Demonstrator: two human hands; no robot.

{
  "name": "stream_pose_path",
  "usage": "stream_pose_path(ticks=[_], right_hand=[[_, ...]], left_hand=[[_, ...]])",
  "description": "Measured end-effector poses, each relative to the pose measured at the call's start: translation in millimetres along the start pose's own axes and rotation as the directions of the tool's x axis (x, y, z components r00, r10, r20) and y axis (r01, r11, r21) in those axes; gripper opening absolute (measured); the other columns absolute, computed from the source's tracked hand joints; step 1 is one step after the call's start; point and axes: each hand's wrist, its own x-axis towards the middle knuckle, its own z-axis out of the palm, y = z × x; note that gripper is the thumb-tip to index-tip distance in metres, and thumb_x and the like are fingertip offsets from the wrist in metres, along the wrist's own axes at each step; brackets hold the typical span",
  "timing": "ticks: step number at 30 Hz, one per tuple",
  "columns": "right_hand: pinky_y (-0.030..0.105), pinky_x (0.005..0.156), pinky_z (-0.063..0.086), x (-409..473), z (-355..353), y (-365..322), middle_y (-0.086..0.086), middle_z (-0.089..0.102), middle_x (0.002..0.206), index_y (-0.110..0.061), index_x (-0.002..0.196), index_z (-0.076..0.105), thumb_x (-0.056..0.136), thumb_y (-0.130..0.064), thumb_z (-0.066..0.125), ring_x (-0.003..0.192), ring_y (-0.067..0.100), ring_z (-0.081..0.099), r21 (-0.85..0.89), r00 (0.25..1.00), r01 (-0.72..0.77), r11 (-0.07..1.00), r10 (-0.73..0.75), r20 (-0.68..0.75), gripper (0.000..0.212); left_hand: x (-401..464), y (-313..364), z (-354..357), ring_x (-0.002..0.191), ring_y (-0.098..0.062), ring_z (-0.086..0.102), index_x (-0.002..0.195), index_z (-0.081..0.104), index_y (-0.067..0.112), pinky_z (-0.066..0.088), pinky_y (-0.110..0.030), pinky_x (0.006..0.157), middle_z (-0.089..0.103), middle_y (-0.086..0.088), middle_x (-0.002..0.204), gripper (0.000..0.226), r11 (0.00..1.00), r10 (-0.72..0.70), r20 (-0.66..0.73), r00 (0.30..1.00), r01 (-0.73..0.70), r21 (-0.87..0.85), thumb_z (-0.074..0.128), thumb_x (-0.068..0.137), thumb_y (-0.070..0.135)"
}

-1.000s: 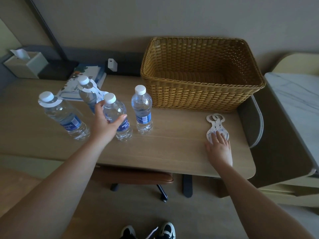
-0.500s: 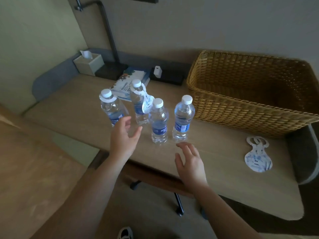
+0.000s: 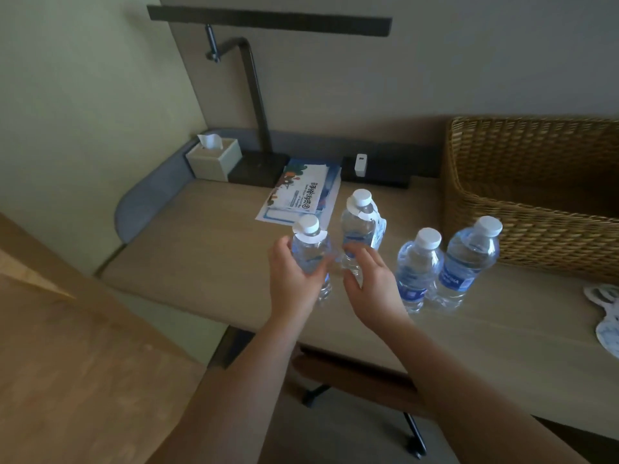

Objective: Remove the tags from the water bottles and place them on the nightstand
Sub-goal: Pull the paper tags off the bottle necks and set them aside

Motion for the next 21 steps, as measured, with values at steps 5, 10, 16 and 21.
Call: stream_pose_path(ticks=[5,10,16,21], right_hand=[[0.020,0.083,0.036,12.9,20.8,-3.7,0.000,0.058,0.123,-0.017,0.125,0.055,0.088,-0.009,0.056,0.109,0.018,0.055,-0.012,0.988,-0.107,0.994,0.105,-0.116,0.038],[0.020,0.087,0.035,17.1,26.4,0.5,0.000,0.057,0.126,-0.021,0.130,0.052,0.088,-0.014,0.058,0.112,0.013,0.052,0.011,0.975,-0.202,0.979,0.202,-0.092,0.044],[0.029,0.104,0.038,27.3,19.8,4.4,-0.008,0.054,0.132,-0.026,0.139,0.043,0.088,-0.014,0.063,0.123,0.007,0.048,0.155,0.957,-0.283,0.946,0.268,0.114,0.056],[0.022,0.101,0.035,29.0,14.8,9.8,-0.013,0.056,0.126,-0.032,0.130,0.049,0.084,-0.021,0.068,0.120,0.001,0.049,0.176,0.937,-0.321,0.931,0.284,0.206,0.051]], left_hand=[[19.0,-9.6,-0.3,0.101,-0.011,0.054,0.121,0.047,0.017,0.044,-0.020,0.075,0.053,0.003,0.117,0.063,0.997,0.077,0.091,0.993,-0.077,0.003,0.081,0.073,0.039],[38.7,-20.7,-12.9,0.107,-0.008,0.056,0.123,0.047,0.028,0.048,-0.023,0.084,0.056,0.012,0.119,0.058,0.996,0.055,0.295,0.954,-0.031,-0.084,0.080,0.076,0.036],[67.6,-23.5,-28.7,0.112,-0.008,0.055,0.120,0.045,0.043,0.047,-0.022,0.085,0.057,0.017,0.121,0.055,0.997,0.020,0.574,0.818,0.023,-0.068,0.078,0.079,0.026],[78.1,-23.6,-33.0,0.126,-0.011,0.049,0.118,0.043,0.048,0.045,-0.034,0.101,0.053,0.012,0.134,0.058,0.996,0.024,0.670,0.742,0.042,-0.081,0.073,0.083,0.013]])
